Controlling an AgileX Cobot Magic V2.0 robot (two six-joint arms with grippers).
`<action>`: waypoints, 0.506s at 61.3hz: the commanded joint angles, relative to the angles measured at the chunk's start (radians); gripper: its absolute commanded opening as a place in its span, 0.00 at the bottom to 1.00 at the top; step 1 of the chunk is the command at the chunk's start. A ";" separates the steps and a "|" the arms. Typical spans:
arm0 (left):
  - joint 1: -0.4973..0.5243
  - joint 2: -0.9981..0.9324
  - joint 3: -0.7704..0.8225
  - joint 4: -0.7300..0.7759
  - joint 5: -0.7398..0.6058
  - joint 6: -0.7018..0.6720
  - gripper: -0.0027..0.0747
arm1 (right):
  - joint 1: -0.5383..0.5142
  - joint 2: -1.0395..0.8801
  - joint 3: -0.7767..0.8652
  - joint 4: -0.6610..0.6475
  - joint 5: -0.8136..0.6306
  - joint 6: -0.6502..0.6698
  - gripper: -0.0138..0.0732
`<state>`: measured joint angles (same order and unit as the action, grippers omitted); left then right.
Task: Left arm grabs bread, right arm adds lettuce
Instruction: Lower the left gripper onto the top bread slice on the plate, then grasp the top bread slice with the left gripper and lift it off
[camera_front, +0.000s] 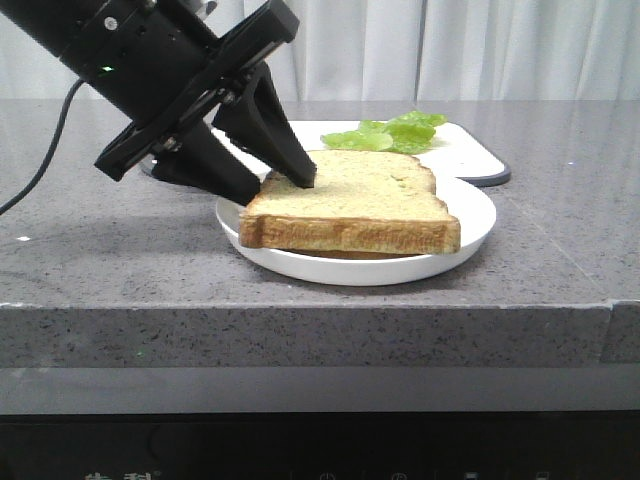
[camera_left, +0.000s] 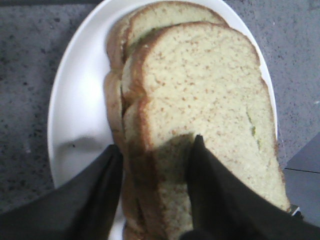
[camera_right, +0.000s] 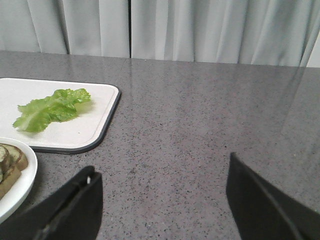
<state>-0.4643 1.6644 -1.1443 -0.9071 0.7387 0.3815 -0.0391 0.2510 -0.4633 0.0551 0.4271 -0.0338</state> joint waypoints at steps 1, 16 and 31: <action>-0.006 -0.039 -0.029 -0.026 -0.003 0.003 0.19 | -0.008 0.018 -0.029 -0.009 -0.078 0.000 0.78; -0.006 -0.041 -0.030 -0.024 -0.001 0.003 0.01 | -0.008 0.018 -0.029 -0.009 -0.078 0.000 0.78; -0.005 -0.120 -0.077 -0.033 0.045 0.003 0.01 | -0.008 0.018 -0.029 -0.009 -0.078 0.000 0.78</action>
<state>-0.4648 1.6298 -1.1773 -0.9028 0.7733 0.3815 -0.0391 0.2510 -0.4633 0.0551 0.4271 -0.0338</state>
